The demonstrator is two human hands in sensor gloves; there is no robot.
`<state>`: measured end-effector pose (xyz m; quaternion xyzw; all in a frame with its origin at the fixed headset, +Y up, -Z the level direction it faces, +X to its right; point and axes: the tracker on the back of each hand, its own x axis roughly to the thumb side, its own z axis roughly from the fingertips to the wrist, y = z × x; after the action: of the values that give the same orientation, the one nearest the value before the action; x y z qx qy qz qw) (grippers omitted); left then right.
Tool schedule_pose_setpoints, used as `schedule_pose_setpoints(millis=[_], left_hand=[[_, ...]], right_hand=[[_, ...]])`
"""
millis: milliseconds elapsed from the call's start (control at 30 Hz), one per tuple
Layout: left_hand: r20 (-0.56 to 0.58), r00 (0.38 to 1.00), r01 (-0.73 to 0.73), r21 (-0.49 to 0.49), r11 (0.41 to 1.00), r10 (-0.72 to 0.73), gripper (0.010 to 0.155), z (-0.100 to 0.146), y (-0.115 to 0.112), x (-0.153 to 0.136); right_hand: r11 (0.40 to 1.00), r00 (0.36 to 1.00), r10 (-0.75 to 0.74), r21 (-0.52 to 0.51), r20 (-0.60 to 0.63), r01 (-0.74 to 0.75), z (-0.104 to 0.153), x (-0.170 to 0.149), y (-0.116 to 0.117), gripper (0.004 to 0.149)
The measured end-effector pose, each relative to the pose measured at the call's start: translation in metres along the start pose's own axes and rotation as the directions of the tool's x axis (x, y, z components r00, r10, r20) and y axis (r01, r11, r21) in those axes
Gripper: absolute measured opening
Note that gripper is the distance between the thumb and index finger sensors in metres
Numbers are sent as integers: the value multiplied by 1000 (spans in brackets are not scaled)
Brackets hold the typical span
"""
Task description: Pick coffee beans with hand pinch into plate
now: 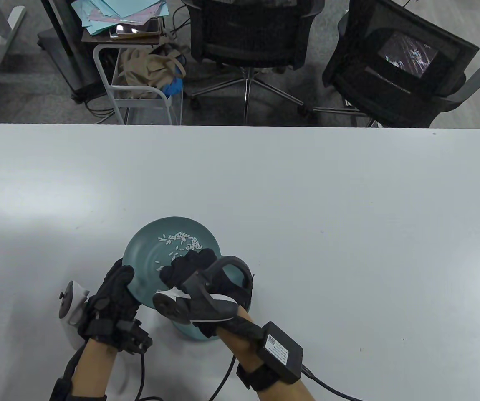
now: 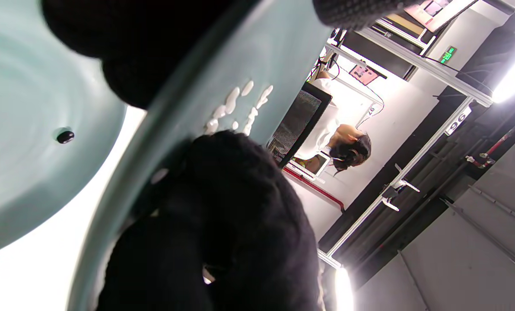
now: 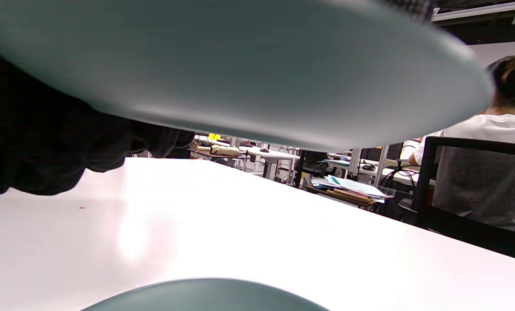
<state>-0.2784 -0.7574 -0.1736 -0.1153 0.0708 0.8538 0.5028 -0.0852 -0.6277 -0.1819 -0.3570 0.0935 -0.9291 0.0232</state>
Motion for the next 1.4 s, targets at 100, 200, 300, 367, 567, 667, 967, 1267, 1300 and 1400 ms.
schedule_pose_setpoints(millis=[100,200,300,367,567,667,967,1267,1300,1400], left_hand=[[2,1000,1,1,1000,-1,59,0,0,0],[-1,1000,3,-5,1000,-3,59,0,-1,0],[5,1000,-9,-12,1000,10,58,0,-2,0],[6,1000,-19,-22,1000,19,58,0,-2,0],[6,999,-37,-14,999,37,59,0,0,0],[11,999,-33,-3,999,34,59,1,1,2],[28,999,-38,11,999,38,59,3,5,7],[37,998,-59,26,998,58,60,4,10,10],[38,997,-62,27,998,61,60,4,11,11],[46,996,-77,33,997,75,60,5,14,13]], right_hand=[[1000,1000,-8,-2,-8,8,0,0,0,37],[1000,1000,-3,-1,-10,3,-1,0,1,37],[998,1000,-15,-60,-3,15,1,-1,-2,37],[992,999,-30,-124,-12,29,3,-3,-7,37],[955,996,-89,-285,-27,78,10,-9,-20,36],[944,990,-134,-309,-35,117,13,-13,-22,36],[921,970,-234,-335,-65,199,17,-28,-28,36],[909,952,-280,-355,-128,219,22,-46,-27,36],[908,946,-292,-353,-143,227,23,-49,-25,36],[910,940,-297,-349,-170,224,24,-56,-22,36]])
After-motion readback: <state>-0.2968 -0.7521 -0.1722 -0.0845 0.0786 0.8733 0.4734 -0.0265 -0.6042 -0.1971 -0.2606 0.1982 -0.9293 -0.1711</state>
